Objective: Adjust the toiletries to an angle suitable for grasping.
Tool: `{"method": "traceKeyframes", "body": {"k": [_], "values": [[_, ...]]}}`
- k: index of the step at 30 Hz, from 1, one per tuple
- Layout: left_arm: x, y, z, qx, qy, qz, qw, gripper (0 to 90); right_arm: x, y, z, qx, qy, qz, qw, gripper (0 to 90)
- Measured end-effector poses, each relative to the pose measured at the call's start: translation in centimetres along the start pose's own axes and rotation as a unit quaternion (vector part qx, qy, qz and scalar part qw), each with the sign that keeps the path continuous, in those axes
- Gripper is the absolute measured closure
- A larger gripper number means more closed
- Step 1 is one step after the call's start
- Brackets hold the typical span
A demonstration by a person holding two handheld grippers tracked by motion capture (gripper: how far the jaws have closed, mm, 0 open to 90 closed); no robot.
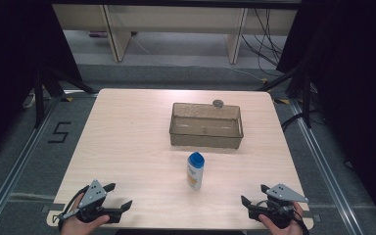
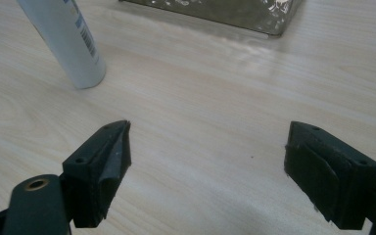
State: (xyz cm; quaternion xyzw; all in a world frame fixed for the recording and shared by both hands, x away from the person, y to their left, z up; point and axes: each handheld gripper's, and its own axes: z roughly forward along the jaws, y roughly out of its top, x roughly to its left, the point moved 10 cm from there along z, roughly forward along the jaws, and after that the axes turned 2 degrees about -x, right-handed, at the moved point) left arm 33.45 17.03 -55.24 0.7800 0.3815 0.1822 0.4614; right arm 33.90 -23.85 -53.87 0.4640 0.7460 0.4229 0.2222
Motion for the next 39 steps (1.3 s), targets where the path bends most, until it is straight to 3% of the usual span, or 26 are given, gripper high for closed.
{"method": "traceKeyframes", "body": {"k": [1, 2, 3, 4, 8, 9, 12, 13, 16, 21, 22, 27, 28, 29, 30, 32, 35, 38, 39], "values": [[0.0, 0.0, 0.0, 0.0, 0.0, 0.0, 1.0, 14.9, 0.0, 0.0, 0.0, 0.0, 0.0, 0.0, 1.0, 18.7], [0.2, -0.1, -0.1, 0.01, 0.003, 0.012, 0.9999, 14.9, 0.3, 0.0, -0.1, 0.003, 0.002, 0.017, 0.9998, 18.5], [-0.1, 0.1, 0.1, -0.005, -0.004, 0.001, 1.0, 14.9, 0.5, 0.1, -0.1, 0.002, 0.006, 0.019, 0.9998, 18.5], [0.1, 0.0, 0.0, 0.003, -0.002, 0.007, 1.0, 14.9, 0.2, 0.2, -0.1, -0.002, 0.002, -0.003, 1.0, 18.5], [0.2, -0.1, -0.1, 0.006, 0.002, 0.007, 1.0, 14.9, 0.7, 0.6, 0.0, -0.009, 0.009, -0.006, 0.9999, 17.7], [0.1, 0.1, 0.0, -0.003, -0.001, 0.001, 1.0, 14.9, 0.7, 0.6, 0.0, -0.009, 0.009, -0.006, 0.9999, 17.7], [0.2, -0.1, -0.1, 0.008, 0.001, 0.009, 0.9999, 14.9, 1.1, 0.9, 0.1, -0.022, 0.014, -0.01, 0.9996, 17.3], [0.2, -0.1, -0.1, 0.007, 0.001, 0.008, 0.9999, 14.9, 1.4, 0.9, 0.1, -0.018, 0.016, 0.001, 0.9997, 17.0], [0.1, -0.1, 0.0, 0.002, -0.004, 0.006, 1.0, 14.9, 1.5, 1.1, 0.2, -0.022, 0.019, -0.011, 0.9995, 16.5], [0.1, 0.0, 0.1, 0.002, -0.004, 0.006, 1.0, 14.9, 1.9, 1.4, 0.2, -0.033, 0.022, 0.008, 0.9992, 16.6], [0.1, 0.0, 0.1, 0.002, -0.003, 0.004, 1.0, 14.9, 1.6, 1.5, 0.2, -0.035, 0.02, -0.006, 0.9992, 16.6], [0.0, -0.1, 0.1, 0.005, -0.001, 0.005, 1.0, 14.9, 2.0, 1.7, 0.4, -0.036, 0.025, -0.007, 0.999, 16.6], [0.2, -0.2, 0.1, 0.011, 0.002, 0.012, 0.9999, 14.9, 2.4, 1.9, 0.4, -0.041, 0.026, 0.008, 0.9988, 16.8], [0.2, -0.2, 0.1, 0.011, 0.002, 0.012, 0.9999, 14.9, 2.4, 1.9, 0.4, -0.041, 0.026, 0.008, 0.9988, 16.8], [0.1, -0.1, 0.2, 0.006, -0.004, 0.006, 1.0, 14.9, 2.3, 2.1, 0.6, -0.038, 0.024, -0.013, 0.9989, 16.8], [0.0, 0.0, 0.3, 0.003, -0.001, 0.003, 1.0, 14.9, 2.8, 2.3, 0.8, -0.042, 0.031, -0.004, 0.9986, 16.8], [0.0, -0.1, 0.3, 0.005, -0.004, 0.009, 0.9999, 14.9, 3.5, 2.6, 1.3, -0.043, 0.039, -0.019, 0.9981, 16.8], [0.0, 0.0, 0.3, 0.002, -0.003, 0.007, 1.0, 14.9, 4.0, 2.8, 1.5, -0.046, 0.043, -0.016, 0.9979, 16.8], [0.3, -0.2, 0.2, 0.012, 0.001, 0.017, 0.9998, 14.9, 4.2, 3.0, 1.6, -0.05, 0.045, -0.024, 0.9974, 16.8]]}}
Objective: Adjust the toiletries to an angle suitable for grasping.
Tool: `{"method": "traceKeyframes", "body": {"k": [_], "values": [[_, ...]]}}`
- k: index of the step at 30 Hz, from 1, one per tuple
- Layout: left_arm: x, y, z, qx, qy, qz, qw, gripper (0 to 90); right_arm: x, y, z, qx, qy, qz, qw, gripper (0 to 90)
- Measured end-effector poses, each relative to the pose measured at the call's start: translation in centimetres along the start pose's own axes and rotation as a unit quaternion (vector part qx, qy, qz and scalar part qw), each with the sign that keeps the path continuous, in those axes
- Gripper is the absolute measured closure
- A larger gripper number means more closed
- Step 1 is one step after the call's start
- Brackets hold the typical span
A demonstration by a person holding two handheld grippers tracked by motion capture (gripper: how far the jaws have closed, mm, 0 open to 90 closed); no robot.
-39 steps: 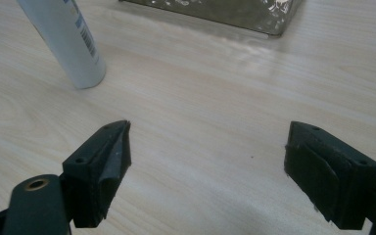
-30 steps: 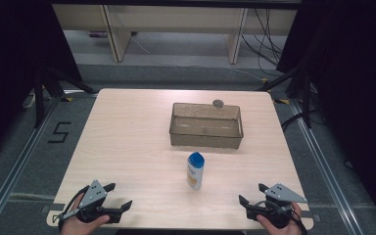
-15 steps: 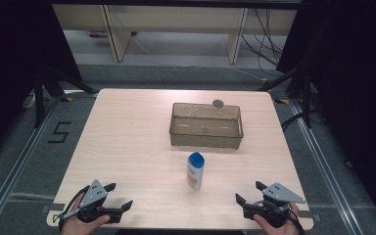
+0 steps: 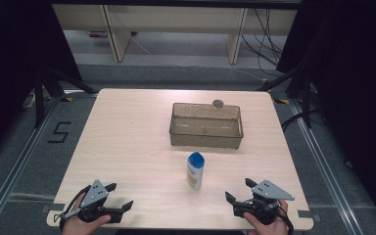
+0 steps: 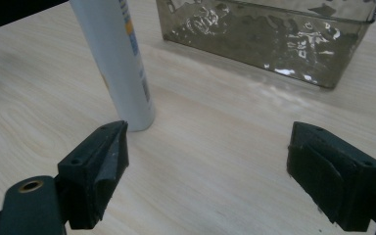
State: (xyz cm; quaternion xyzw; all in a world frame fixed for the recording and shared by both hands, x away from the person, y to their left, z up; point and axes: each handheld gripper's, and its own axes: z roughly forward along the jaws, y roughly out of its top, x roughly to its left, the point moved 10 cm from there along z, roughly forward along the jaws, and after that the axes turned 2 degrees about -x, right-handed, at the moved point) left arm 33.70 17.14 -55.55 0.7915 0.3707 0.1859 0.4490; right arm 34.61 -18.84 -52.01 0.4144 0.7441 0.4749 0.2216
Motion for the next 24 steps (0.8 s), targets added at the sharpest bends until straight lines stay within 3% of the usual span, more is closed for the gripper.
{"method": "traceKeyframes", "body": {"k": [1, 5, 7, 9, 10, 13, 18, 19, 24], "values": [[-0.3, 0.1, 0.1, -0.007, -0.005, -0.01, 0.9999, 14.9, 0.5, 0.1, 0.4, 0.001, 0.006, -0.006, 1.0, 16.8], [-0.3, 0.1, 0.1, -0.007, -0.005, -0.008, 0.9999, 14.9, 1.5, 0.1, 0.7, 0.012, 0.013, 0.003, 0.9998, 16.8], [-0.3, 0.2, 0.1, -0.012, -0.005, -0.014, 0.9998, 14.9, 1.6, 0.4, 1.0, 0.005, 0.015, -0.01, 0.9998, 16.8], [-0.2, 0.1, 0.1, -0.008, -0.003, -0.013, 0.9999, 14.9, 2.1, 0.4, 1.2, 0.012, 0.02, 0.005, 0.9997, 16.8], [-0.2, 0.0, 0.1, -0.005, 0.0, -0.015, 0.9999, 14.9, 2.0, 0.6, 1.5, 0.003, 0.021, -0.014, 0.9997, 16.8], [-0.2, 0.1, 0.1, -0.006, -0.004, -0.011, 0.9999, 14.9, 2.7, 0.7, 2.0, 0.004, 0.028, -0.004, 0.9996, 16.8], [-0.1, 0.1, 0.1, -0.005, -0.003, -0.01, 0.9999, 14.9, 3.0, 1.1, 2.4, 0.003, 0.037, -0.016, 0.9992, 17.0], [-0.1, 0.1, 0.1, -0.007, -0.003, -0.011, 0.9999, 14.9, 3.2, 1.1, 2.5, 0.005, 0.035, -0.006, 0.9994, 17.1], [-0.2, 0.1, 0.0, -0.007, -0.003, -0.01, 0.9999, 14.9, 3.3, 1.4, 2.9, 0.001, 0.038, -0.022, 0.999, 17.5]]}}
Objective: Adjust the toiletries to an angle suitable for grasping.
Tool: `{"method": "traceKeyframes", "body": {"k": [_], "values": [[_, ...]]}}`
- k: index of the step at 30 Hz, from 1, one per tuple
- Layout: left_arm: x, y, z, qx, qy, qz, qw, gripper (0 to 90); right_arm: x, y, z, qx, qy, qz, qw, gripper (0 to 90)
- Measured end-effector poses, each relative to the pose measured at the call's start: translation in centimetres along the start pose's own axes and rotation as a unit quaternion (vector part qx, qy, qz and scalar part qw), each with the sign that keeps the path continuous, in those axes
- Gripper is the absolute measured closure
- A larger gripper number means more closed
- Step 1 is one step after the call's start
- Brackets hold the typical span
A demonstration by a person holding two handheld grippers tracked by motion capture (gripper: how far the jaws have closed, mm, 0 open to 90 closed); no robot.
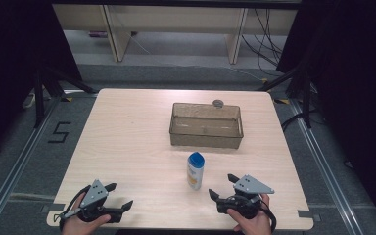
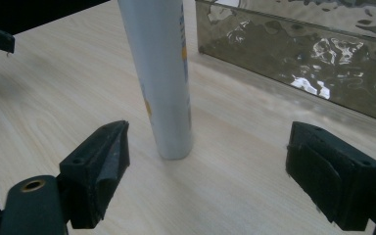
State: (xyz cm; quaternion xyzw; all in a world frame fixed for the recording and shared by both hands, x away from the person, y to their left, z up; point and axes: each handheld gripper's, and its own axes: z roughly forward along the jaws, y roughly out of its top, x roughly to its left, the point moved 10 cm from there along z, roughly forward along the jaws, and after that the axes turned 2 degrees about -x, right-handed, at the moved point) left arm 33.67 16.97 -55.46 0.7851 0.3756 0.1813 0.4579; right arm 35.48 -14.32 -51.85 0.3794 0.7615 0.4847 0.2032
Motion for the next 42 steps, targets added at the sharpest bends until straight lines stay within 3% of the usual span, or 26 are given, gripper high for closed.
{"method": "traceKeyframes", "body": {"k": [3, 6, 11, 12, 14, 15, 16, 17, 18, 20, 22, 23, 25, 30, 31, 32, 33, 36, 38, 41, 42], "values": [[-0.1, 0.0, 0.0, 0.0, -0.002, 0.001, 1.0, 14.9, 0.3, 0.2, 0.4, -0.006, 0.014, 0.004, 0.9999, 17.5], [-0.1, 0.0, 0.0, 0.0, -0.002, 0.001, 1.0, 14.9, 0.2, 0.2, 0.5, -0.005, 0.005, -0.002, 1.0, 17.5], [-0.1, 0.1, 0.0, -0.003, 0.001, -0.003, 1.0, 14.9, 0.4, 0.3, 0.9, 0.001, 0.008, -0.007, 0.9999, 16.7], [-0.1, 0.1, 0.0, -0.003, 0.001, -0.003, 1.0, 14.9, 0.9, 0.4, 1.0, -0.003, 0.019, 0.004, 0.9998, 16.1], [-0.1, 0.1, 0.0, -0.002, -0.001, -0.002, 1.0, 14.9, 1.0, 0.5, 1.1, -0.001, 0.02, -0.006, 0.9998, 16.0], [-0.1, 0.1, 0.0, -0.003, -0.001, -0.002, 1.0, 14.9, 1.2, 0.5, 1.1, 0.0, 0.02, 0.009, 0.9998, 15.9], [-0.1, 0.1, 0.0, -0.004, -0.001, -0.003, 1.0, 14.9, 1.2, 0.5, 1.1, 0.0, 0.02, 0.009, 0.9998, 15.9], [-0.1, 0.0, 0.0, -0.002, -0.001, -0.001, 1.0, 14.9, 1.0, 0.6, 1.2, -0.003, 0.021, -0.011, 0.9997, 15.8], [-0.2, 0.1, 0.0, -0.004, -0.001, -0.002, 1.0, 14.9, 1.2, 0.8, 1.5, -0.013, 0.029, -0.007, 0.9995, 15.9], [-0.1, 0.1, 0.0, -0.003, 0.002, -0.005, 1.0, 14.9, 1.1, 0.9, 1.7, -0.01, 0.025, -0.017, 0.9995, 15.9], [-0.2, 0.1, 0.0, -0.006, 0.0, -0.004, 1.0, 14.9, 1.4, 0.8, 1.8, -0.01, 0.028, -0.003, 0.9996, 15.9], [0.0, 0.1, -0.1, 0.0, 0.003, 0.0, 1.0, 14.9, 1.2, 1.1, 2.0, -0.012, 0.027, -0.02, 0.9994, 16.0], [0.0, 0.1, -0.1, 0.0, 0.003, -0.001, 1.0, 14.9, 1.4, 1.1, 2.2, -0.013, 0.033, -0.011, 0.9993, 16.0], [-0.1, 0.1, -0.1, -0.002, 0.001, -0.005, 1.0, 14.9, 1.4, 1.3, 2.6, -0.013, 0.029, -0.025, 0.9992, 16.0], [-0.1, 0.1, -0.1, -0.001, 0.001, -0.004, 1.0, 14.9, 1.7, 1.3, 2.8, -0.011, 0.034, -0.007, 0.9993, 16.0], [-0.1, 0.0, -0.1, 0.001, 0.001, -0.002, 1.0, 14.9, 1.7, 1.3, 2.8, -0.011, 0.034, -0.007, 0.9993, 16.0], [-0.1, 0.1, -0.1, -0.002, 0.001, -0.005, 1.0, 14.9, 1.4, 1.4, 2.9, -0.013, 0.029, -0.025, 0.9992, 16.0], [-0.1, 0.1, -0.1, -0.001, 0.0, -0.002, 1.0, 14.9, 1.4, 1.4, 3.3, -0.011, 0.031, -0.031, 0.999, 16.1], [-0.1, 0.1, -0.1, -0.001, 0.002, -0.005, 1.0, 14.9, 1.7, 1.4, 3.4, -0.008, 0.033, -0.022, 0.9992, 16.1], [-0.1, 0.1, -0.1, -0.003, 0.0, -0.006, 1.0, 14.9, 1.5, 1.6, 3.7, -0.013, 0.028, -0.031, 0.999, 16.5], [-0.1, 0.1, 0.0, -0.003, -0.001, -0.006, 1.0, 14.9, 1.7, 1.6, 3.8, -0.01, 0.03, -0.019, 0.9993, 16.9]]}}
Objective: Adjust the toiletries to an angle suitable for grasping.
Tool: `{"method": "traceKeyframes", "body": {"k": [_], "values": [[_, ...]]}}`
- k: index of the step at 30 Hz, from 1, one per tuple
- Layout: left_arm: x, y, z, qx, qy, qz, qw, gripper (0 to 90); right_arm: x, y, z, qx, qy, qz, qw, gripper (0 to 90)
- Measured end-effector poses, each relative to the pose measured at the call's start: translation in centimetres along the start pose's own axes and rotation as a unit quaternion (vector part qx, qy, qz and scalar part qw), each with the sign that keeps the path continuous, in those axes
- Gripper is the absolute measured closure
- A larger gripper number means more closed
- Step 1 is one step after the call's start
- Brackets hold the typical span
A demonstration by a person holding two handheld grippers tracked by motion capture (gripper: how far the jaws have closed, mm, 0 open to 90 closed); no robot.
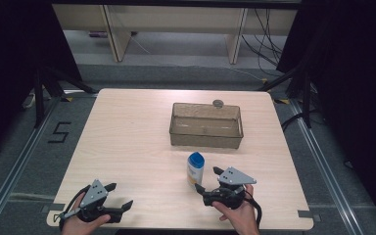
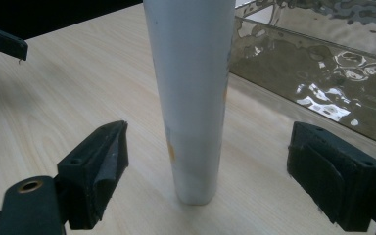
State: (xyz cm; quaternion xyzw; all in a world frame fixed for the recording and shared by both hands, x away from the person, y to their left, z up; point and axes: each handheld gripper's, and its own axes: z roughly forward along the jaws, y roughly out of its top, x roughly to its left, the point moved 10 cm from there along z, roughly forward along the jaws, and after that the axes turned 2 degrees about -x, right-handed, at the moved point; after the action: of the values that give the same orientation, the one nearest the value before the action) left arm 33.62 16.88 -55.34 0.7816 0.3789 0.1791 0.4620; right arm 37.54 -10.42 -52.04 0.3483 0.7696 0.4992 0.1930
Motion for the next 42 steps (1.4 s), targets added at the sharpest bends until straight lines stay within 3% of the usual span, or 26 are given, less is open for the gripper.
{"method": "traceKeyframes", "body": {"k": [5, 6, 8, 13, 15, 16, 17, 21, 22, 23, 27, 29, 32, 36, 42], "values": [[0.0, 0.0, 0.0, -0.001, 0.001, 0.0, 1.0, 14.9, -0.1, 0.2, 0.4, 0.0, 0.001, -0.01, 0.9999, 17.3], [0.0, 0.0, 0.0, -0.002, 0.001, -0.001, 1.0, 14.9, 0.1, 0.1, 0.5, 0.003, 0.005, 0.001, 1.0, 17.4], [0.1, 0.0, 0.0, -0.001, 0.002, -0.001, 1.0, 14.9, -0.2, 0.3, 0.7, -0.002, 0.001, -0.018, 0.9998, 17.7], [0.1, 0.0, 0.0, -0.001, 0.002, 0.0, 1.0, 14.9, 0.1, 0.5, 1.1, -0.007, 0.011, -0.008, 0.9999, 18.1], [0.1, 0.0, -0.1, -0.001, 0.002, 0.002, 1.0, 14.9, -0.1, 0.6, 1.1, -0.003, 0.006, -0.017, 0.9998, 18.2], [0.1, 0.0, -0.1, 0.0, 0.002, 0.001, 1.0, 14.9, 0.2, 0.5, 1.2, 0.0, 0.011, 0.0, 0.9999, 18.3], [0.1, 0.1, 0.0, -0.003, 0.002, -0.002, 1.0, 14.9, -0.1, 0.6, 1.3, -0.001, 0.007, -0.015, 0.9999, 18.4], [0.1, 0.0, 0.0, -0.001, 0.003, 0.0, 1.0, 14.9, 0.0, 0.7, 1.6, -0.001, 0.009, -0.02, 0.9998, 18.4], [0.1, 0.0, 0.0, -0.001, 0.003, 0.0, 1.0, 14.9, 0.3, 0.7, 1.7, -0.002, 0.017, -0.011, 0.9998, 18.5], [0.1, 0.1, 0.0, -0.002, 0.006, -0.003, 1.0, 14.9, 0.1, 0.7, 1.7, -0.001, 0.009, -0.021, 0.9997, 18.5], [0.1, 0.1, 0.0, -0.003, 0.008, -0.004, 1.0, 14.9, 0.2, 0.8, 1.9, -0.002, 0.013, -0.02, 0.9997, 18.5], [0.2, 0.1, 0.0, 0.001, 0.009, -0.001, 1.0, 14.9, 0.4, 0.6, 1.8, 0.003, 0.011, -0.008, 0.9999, 18.6], [0.1, 0.1, 0.1, -0.003, 0.005, -0.002, 1.0, 14.9, 0.0, 0.9, 2.0, -0.005, 0.007, -0.027, 0.9996, 19.0], [0.2, 0.1, 0.0, -0.001, 0.008, -0.001, 1.0, 14.9, 0.2, 1.0, 2.3, -0.009, 0.017, -0.021, 0.9996, 19.6], [0.1, 0.2, 0.2, -0.001, 0.004, 0.002, 1.0, 14.9, 0.0, 1.0, 2.4, -0.004, 0.01, -0.018, 0.9998, 20.5]]}}
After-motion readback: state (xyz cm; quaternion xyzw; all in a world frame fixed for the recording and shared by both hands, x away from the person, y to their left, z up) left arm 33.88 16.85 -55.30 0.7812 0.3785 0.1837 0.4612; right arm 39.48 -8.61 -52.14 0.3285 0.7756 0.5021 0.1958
